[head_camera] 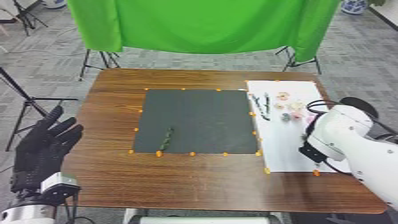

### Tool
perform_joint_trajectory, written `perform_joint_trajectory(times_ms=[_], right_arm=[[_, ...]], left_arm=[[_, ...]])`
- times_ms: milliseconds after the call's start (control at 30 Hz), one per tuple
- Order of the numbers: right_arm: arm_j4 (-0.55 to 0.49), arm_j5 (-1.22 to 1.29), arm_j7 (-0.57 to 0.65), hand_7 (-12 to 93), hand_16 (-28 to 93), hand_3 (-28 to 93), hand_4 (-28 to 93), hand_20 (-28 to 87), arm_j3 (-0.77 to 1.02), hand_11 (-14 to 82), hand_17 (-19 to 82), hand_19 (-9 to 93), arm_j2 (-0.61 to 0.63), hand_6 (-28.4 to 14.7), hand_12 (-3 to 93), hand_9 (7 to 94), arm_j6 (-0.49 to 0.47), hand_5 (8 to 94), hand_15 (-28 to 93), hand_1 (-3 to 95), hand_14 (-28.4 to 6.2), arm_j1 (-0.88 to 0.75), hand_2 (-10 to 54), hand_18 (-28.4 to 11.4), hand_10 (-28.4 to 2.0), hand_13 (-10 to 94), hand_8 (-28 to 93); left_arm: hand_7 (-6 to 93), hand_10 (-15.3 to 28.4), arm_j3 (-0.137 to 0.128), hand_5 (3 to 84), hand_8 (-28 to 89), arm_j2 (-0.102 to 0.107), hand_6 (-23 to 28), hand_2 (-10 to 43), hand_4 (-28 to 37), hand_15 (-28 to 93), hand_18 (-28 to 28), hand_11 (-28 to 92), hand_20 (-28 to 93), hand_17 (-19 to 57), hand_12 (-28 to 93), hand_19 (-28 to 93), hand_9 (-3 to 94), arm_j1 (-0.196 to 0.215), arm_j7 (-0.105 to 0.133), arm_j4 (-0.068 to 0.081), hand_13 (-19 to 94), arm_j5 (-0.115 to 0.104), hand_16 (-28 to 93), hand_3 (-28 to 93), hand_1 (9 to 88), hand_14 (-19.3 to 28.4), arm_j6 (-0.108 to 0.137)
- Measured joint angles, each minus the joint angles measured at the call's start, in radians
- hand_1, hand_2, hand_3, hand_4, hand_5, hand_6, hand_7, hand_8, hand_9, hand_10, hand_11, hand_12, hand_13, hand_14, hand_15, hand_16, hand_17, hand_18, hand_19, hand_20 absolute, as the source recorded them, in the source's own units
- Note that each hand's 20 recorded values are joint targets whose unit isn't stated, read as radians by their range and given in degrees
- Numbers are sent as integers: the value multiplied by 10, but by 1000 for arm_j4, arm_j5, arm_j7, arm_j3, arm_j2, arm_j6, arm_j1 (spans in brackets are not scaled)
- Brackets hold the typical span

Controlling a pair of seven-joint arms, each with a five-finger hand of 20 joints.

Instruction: Arrange flowers

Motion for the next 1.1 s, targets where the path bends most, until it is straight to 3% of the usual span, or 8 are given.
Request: perform_joint_trajectory(times_ms=[200,600,867,1100], right_arm=[[-20,-57,-47,123,132,645,-276,95,-3,350,732,932,8,-124,181,898,44,846,604,665,-81,-12,-24,-58,-170,906,176],[-73,-174,-85,123,160,692,-283,96,-27,340,762,932,25,-101,192,929,109,862,584,640,-47,23,-45,-38,-144,937,184],[-125,-185,-111,124,161,702,-283,97,-75,336,766,932,4,-96,198,936,83,865,588,635,-41,96,-50,-34,-138,937,188],[-128,-158,-140,125,159,705,-283,96,-197,336,770,932,-105,-95,199,937,24,867,592,634,-38,252,-52,-32,-136,937,190]], left_arm=[[110,191,-5,372,-83,0,95,69,-213,543,226,284,73,-79,104,467,338,11,4,-1,221,-3,-123,659,300,253,0],[108,191,-11,372,-82,4,96,69,-214,544,225,284,74,-79,104,465,338,24,7,-5,220,-8,-123,659,300,253,1],[108,191,-58,372,-82,4,96,70,-214,543,225,283,74,-79,103,466,337,68,8,-17,220,-11,-123,658,300,253,4],[108,190,-107,371,-82,6,95,72,-212,543,226,283,74,-80,104,467,336,117,9,-28,219,-12,-124,655,301,254,11]])
